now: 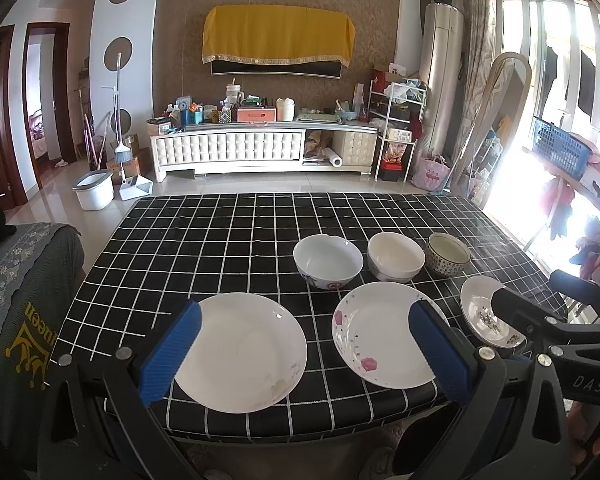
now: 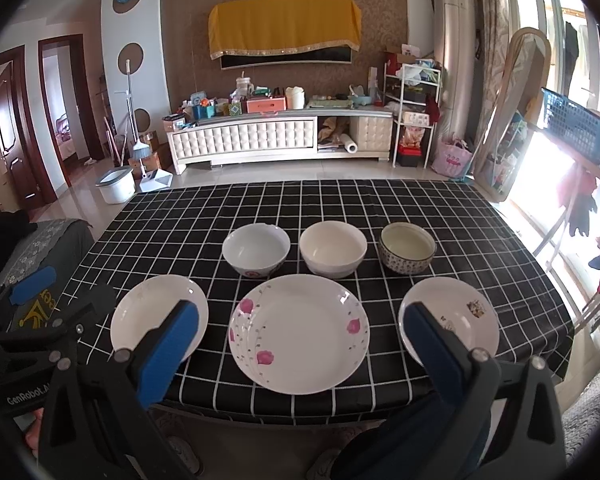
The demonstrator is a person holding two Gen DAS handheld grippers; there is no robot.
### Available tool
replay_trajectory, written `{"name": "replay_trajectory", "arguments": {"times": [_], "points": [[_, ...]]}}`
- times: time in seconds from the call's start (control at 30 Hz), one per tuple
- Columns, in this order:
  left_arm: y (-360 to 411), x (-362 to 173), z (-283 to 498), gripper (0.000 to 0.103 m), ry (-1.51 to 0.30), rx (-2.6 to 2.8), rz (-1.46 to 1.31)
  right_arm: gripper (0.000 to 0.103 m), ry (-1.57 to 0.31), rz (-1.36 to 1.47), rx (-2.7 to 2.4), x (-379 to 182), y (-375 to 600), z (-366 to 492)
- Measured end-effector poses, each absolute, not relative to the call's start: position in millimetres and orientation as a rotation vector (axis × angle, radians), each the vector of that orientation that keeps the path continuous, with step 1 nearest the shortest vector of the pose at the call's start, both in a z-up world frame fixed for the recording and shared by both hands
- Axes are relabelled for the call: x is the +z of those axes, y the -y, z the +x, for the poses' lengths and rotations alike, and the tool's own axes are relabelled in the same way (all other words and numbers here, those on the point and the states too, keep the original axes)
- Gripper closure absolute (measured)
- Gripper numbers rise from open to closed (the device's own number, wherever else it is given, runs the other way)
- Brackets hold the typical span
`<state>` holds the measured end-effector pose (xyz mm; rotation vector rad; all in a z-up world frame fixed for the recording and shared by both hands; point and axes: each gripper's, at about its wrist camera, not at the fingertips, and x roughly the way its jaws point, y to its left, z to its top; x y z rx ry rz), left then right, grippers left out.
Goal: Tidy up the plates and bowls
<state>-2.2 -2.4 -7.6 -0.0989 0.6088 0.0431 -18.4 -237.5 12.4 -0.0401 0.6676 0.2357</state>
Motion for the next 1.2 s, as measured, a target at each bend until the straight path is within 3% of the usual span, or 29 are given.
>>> {"name": "replay_trajectory", "arguments": {"times": [1.2], "points": [[-22.9, 7.2, 12.1, 0.001, -0.635, 0.043, -0.050, 0.000, -0.645, -0.026, 0.287, 22.4, 208.5, 2.7]]}}
